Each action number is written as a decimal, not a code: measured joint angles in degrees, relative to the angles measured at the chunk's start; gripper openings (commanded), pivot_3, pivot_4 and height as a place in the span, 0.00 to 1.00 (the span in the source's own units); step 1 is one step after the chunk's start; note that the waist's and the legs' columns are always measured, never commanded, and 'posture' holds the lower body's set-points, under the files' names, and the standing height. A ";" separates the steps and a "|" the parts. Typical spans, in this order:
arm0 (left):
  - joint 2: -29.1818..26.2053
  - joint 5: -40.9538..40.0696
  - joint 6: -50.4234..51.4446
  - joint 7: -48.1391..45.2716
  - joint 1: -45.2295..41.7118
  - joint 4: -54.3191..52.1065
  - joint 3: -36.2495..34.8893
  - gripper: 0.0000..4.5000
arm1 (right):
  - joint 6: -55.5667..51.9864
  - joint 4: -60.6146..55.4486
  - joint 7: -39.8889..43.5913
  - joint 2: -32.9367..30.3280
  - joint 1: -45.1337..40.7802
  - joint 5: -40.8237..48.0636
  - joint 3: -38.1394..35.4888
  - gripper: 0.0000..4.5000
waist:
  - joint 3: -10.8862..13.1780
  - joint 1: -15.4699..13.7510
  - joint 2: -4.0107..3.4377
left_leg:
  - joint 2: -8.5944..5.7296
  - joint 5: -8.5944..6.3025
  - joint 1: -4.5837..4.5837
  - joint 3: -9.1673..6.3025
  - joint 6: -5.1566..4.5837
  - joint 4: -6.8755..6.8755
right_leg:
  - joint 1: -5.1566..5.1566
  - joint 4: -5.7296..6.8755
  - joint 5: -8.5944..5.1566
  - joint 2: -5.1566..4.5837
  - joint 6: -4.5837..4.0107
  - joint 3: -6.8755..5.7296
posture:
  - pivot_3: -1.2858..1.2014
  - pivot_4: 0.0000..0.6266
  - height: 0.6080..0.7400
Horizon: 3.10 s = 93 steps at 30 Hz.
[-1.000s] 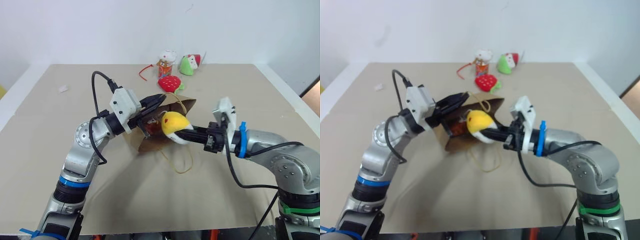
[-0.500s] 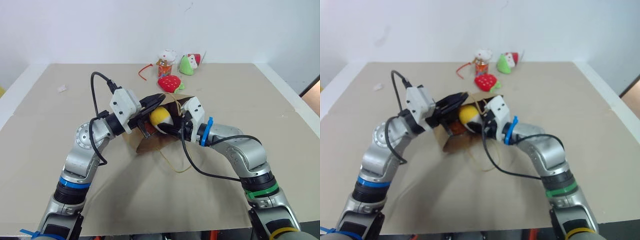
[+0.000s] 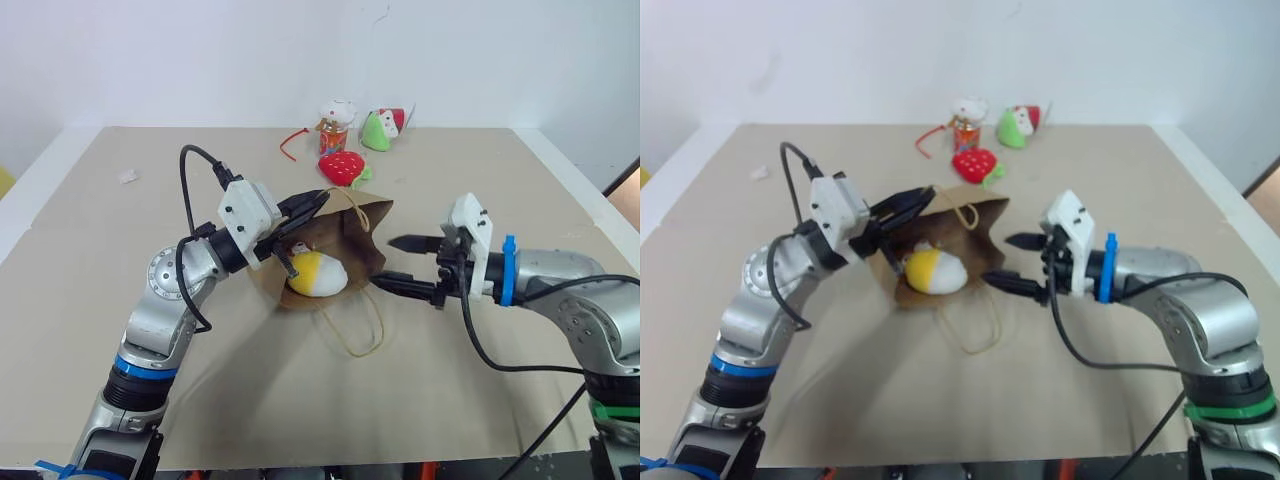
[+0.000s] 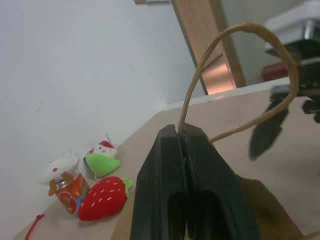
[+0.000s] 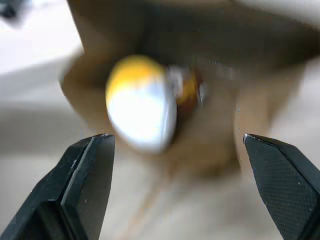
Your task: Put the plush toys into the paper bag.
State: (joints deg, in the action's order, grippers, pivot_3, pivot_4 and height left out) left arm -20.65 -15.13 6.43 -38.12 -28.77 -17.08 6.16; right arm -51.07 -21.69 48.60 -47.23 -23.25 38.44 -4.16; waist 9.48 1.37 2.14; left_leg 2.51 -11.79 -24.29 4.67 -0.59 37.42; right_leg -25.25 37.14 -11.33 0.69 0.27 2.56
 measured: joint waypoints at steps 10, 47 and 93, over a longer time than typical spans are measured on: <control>0.46 -0.10 -0.40 -0.60 -0.54 0.84 0.19 0.00 | -5.29 -0.62 -8.16 8.10 7.15 1.28 1.87 0.99 | 0.00 -0.01 0.01 | 0.00 0.00 0.03 0.00 0.00 0.01 | 0.01 0.02 0.07 0.03 0.11 0.00 | 0.52 0.24 1.00; 3.96 0.72 -2.49 0.25 -6.74 10.39 -1.16 0.00 | -19.00 -0.06 0.73 -16.58 -12.15 18.19 -12.60 0.01 | 0.02 -0.04 0.00 | -0.08 -0.03 -0.02 0.02 -0.02 -0.04 | 0.00 -0.04 0.03 -0.05 0.12 0.07 | 0.52 0.24 1.00; 4.00 -4.03 4.74 -3.18 -5.94 11.68 -1.58 0.98 | -1.16 14.50 1.17 -9.49 -13.56 -1.49 -7.34 1.00 | 0.01 -0.07 -0.03 | -0.07 -0.05 -0.02 0.09 -0.07 -0.01 | -0.03 -0.02 0.06 0.00 0.16 0.13 | 0.52 0.24 1.00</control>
State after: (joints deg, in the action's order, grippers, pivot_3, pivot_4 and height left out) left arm -16.65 -19.17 11.17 -41.30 -34.71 -5.39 4.58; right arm -52.23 -7.19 49.77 -56.72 -36.81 36.94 -11.50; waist 9.49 1.30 2.11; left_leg 2.44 -11.84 -24.31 4.76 -0.66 37.41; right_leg -25.28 37.12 -11.28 0.69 0.43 2.69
